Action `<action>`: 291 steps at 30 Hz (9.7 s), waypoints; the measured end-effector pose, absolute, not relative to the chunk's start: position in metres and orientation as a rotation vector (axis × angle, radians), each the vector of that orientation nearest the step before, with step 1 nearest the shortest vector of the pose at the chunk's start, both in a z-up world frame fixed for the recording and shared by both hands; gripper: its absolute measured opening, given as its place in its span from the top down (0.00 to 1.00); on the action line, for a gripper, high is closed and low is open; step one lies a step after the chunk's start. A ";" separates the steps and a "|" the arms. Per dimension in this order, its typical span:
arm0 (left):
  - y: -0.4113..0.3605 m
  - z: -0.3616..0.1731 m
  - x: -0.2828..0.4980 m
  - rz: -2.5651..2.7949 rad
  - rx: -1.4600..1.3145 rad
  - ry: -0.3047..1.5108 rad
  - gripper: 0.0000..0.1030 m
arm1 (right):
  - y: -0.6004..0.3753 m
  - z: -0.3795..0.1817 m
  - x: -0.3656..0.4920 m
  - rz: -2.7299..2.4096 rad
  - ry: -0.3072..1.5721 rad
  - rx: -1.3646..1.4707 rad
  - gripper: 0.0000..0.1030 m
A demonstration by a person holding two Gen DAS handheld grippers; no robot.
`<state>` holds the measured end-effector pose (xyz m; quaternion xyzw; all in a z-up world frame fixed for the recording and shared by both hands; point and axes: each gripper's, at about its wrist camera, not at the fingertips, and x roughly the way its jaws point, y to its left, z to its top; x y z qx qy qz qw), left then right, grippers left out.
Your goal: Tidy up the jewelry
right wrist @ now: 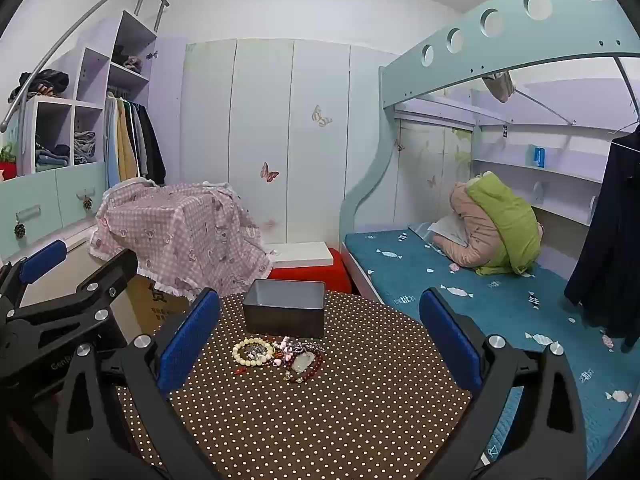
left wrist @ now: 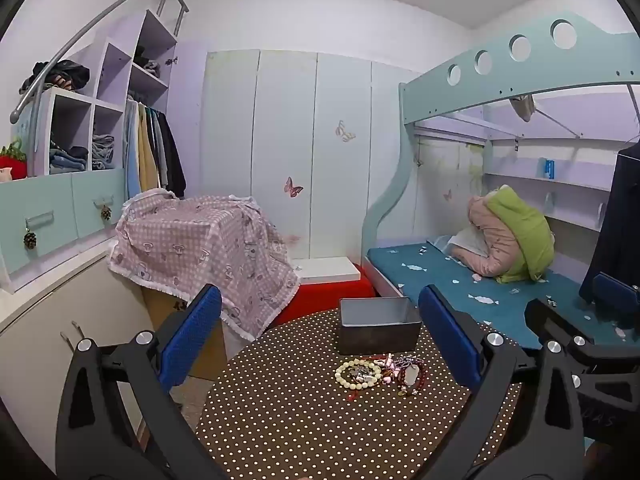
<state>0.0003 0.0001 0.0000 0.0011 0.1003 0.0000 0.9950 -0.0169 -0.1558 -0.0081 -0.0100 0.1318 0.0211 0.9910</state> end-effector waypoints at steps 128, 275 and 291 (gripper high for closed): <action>0.035 -0.171 0.214 -0.202 -0.042 0.889 0.91 | -0.165 -0.177 0.193 0.172 0.904 -0.072 0.58; 0.047 -0.132 0.175 -0.414 -0.126 0.761 0.85 | -0.151 -0.179 0.196 0.290 0.883 -0.073 0.42; 0.026 -0.136 0.186 -0.486 -0.117 0.784 0.85 | -0.149 -0.178 0.183 0.313 0.900 -0.174 0.60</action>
